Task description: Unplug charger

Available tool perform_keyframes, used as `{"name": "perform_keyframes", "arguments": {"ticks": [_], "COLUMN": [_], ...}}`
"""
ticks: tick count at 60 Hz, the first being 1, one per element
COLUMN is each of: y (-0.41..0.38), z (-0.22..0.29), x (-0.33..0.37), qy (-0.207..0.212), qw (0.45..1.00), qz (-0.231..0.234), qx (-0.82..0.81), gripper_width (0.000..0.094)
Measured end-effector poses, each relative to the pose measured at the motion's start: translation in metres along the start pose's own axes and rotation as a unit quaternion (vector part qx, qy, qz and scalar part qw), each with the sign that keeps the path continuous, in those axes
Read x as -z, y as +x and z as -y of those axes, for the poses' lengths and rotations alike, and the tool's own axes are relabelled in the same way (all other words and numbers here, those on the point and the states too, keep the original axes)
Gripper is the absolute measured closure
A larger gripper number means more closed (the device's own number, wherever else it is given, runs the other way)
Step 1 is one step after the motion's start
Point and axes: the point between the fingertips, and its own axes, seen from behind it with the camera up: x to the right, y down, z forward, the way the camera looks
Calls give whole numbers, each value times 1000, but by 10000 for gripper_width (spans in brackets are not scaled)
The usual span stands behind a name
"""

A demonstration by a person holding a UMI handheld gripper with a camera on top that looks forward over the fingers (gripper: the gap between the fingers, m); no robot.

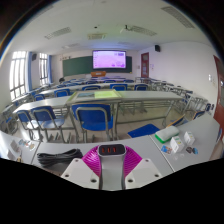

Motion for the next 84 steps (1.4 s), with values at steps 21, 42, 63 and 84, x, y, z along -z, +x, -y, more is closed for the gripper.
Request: {"name": "perform_keyframes", "arguments": {"ticks": [21, 42, 63, 84], "y": [6, 2, -27, -40], "z": [-118, -67, -53, -53], "x": [-19, 83, 245, 305], "qy": [-103, -46, -7, 10], "qw": [994, 998, 998, 997], "qz": [16, -13, -46, -57], "qx": [14, 28, 44, 57], "gripper_width": [477, 87, 83, 84]}}
